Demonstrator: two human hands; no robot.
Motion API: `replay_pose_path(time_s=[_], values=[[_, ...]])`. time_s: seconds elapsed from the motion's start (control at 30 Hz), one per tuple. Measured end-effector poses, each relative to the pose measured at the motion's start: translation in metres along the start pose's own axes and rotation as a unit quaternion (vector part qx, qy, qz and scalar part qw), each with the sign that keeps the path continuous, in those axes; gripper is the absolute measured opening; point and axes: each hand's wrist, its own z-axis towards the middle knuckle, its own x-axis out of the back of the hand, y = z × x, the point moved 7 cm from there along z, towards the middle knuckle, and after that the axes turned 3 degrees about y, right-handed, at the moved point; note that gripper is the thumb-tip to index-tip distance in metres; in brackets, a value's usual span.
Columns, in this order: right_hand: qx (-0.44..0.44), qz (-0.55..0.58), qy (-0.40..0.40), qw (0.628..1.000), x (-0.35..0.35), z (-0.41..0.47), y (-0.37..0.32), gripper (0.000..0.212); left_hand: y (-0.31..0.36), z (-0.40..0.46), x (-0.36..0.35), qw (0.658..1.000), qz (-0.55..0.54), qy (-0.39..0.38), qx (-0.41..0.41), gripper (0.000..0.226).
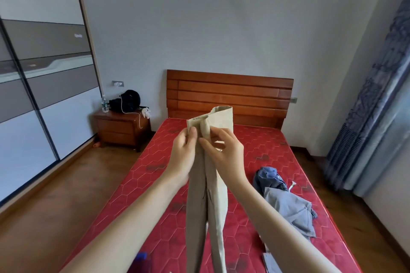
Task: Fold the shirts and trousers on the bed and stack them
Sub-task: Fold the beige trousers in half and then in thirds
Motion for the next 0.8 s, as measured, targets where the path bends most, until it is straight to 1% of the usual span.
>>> replay_pose_path(time_s=[0.07,0.13,0.23,0.3,0.33,0.4,0.47,0.53,0.6,0.67,0.73,0.8], values=[[0.023,-0.002,-0.044,0.999,-0.006,-0.002,-0.005,0.028,0.002,-0.001,-0.001,0.999,-0.033,-0.028,0.010,0.032],[0.049,-0.027,-0.088,0.995,-0.011,-0.002,-0.007,0.033,0.004,0.000,0.002,0.999,-0.046,-0.020,0.012,0.038],[0.085,-0.060,-0.169,0.980,-0.016,-0.003,-0.005,0.053,-0.003,0.005,0.012,0.997,-0.061,0.027,0.035,0.032],[0.086,-0.056,-0.205,0.973,-0.012,0.001,-0.003,0.066,-0.009,0.009,0.017,0.997,-0.040,0.041,0.042,0.025],[0.098,-0.065,-0.197,0.973,-0.006,0.004,-0.004,0.064,-0.011,0.011,0.019,0.998,-0.020,0.040,0.037,0.024],[0.141,-0.111,-0.130,0.975,0.016,0.017,-0.008,0.046,-0.011,0.014,0.022,1.000,0.010,0.017,0.022,0.028],[0.167,-0.151,-0.069,0.972,0.043,0.037,-0.010,0.027,-0.009,0.015,0.023,0.999,0.018,-0.029,0.015,0.043],[0.156,-0.168,-0.059,0.972,0.064,0.059,-0.008,0.018,-0.008,0.015,0.026,0.996,0.024,-0.079,0.019,0.057],[0.125,-0.203,-0.094,0.967,0.074,0.078,-0.001,0.014,-0.008,0.015,0.029,0.992,0.034,-0.120,0.020,0.059],[0.120,-0.256,-0.152,0.947,0.074,0.088,0.004,0.012,-0.009,0.014,0.030,0.988,0.046,-0.147,0.022,0.057],[0.115,-0.281,-0.231,0.925,0.064,0.090,0.008,0.011,-0.010,0.015,0.029,0.985,0.064,-0.162,0.018,0.054],[0.068,-0.282,-0.312,0.905,0.055,0.086,0.017,0.012,-0.009,0.014,0.028,0.983,0.082,-0.165,-0.001,0.048]])
